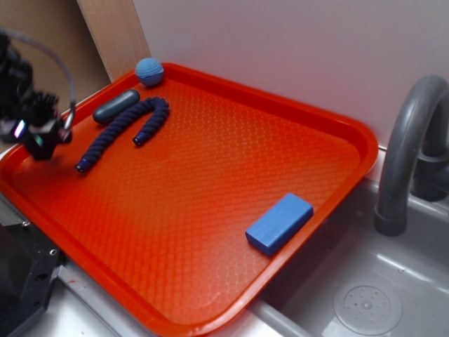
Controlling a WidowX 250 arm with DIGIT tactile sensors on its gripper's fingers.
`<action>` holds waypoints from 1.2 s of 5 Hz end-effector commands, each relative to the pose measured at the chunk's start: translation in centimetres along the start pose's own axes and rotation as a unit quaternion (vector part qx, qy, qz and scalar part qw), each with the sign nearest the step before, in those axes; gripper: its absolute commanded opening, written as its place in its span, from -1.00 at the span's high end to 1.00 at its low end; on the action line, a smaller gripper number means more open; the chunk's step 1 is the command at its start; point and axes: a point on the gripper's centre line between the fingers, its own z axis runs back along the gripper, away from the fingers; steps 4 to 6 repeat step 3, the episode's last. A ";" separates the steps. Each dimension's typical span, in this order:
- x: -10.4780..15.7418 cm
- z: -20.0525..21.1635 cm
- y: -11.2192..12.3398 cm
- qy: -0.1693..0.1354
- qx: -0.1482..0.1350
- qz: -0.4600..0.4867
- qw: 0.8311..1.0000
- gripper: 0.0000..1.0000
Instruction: Grab the black box.
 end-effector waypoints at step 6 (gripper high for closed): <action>-0.2 16.4 -10.1 -0.061 -0.078 -0.254 0.962 1.00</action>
